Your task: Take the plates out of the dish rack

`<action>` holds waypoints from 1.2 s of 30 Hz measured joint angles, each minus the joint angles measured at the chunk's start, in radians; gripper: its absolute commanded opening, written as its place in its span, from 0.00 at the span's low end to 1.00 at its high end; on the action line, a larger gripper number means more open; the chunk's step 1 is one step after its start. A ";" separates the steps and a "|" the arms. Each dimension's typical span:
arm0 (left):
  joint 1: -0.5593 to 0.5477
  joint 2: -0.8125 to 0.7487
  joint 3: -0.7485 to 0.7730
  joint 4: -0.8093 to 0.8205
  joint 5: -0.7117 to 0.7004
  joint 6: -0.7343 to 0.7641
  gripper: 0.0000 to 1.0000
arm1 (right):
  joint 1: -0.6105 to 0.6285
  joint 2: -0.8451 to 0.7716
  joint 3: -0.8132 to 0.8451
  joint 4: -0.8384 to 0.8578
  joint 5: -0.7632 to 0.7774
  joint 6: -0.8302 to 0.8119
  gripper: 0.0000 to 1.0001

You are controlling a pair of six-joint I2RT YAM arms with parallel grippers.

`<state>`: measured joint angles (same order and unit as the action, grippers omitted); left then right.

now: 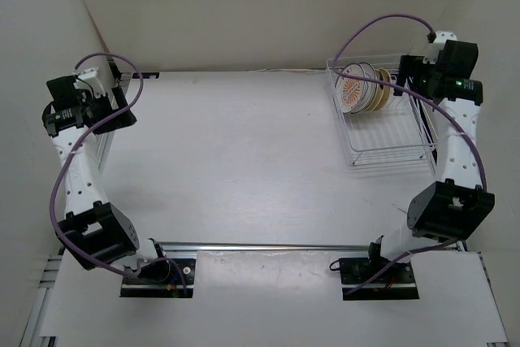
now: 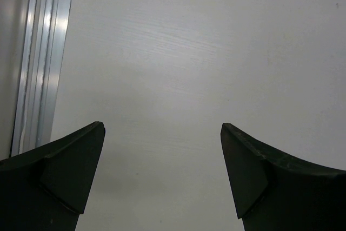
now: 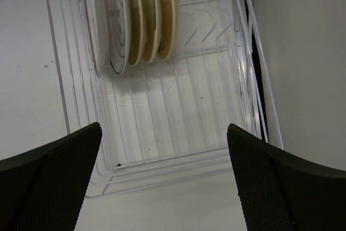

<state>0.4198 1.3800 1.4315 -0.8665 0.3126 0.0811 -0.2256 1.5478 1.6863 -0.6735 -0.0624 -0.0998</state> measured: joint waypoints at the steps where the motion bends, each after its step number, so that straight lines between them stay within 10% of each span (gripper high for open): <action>1: 0.000 0.021 0.019 0.010 0.014 -0.006 1.00 | 0.014 0.011 -0.001 -0.002 0.001 -0.011 1.00; 11: -0.156 0.144 0.055 0.023 0.031 0.022 1.00 | 0.080 0.151 0.053 0.002 -0.005 -0.061 0.98; 15: -0.154 0.144 0.050 0.007 0.028 0.049 1.00 | 0.164 0.252 0.134 0.023 0.051 -0.098 0.65; 21: -0.148 0.128 -0.008 -0.024 0.028 0.079 1.00 | 0.267 0.338 0.203 0.033 0.060 -0.103 0.45; 36: -0.148 0.097 -0.051 -0.048 -0.005 0.116 1.00 | 0.254 0.504 0.348 0.060 0.068 -0.091 0.43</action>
<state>0.2714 1.4769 1.3804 -0.9146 0.3077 0.1967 0.0280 2.0514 2.0338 -0.6136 0.0055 -0.1909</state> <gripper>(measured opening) 0.990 0.433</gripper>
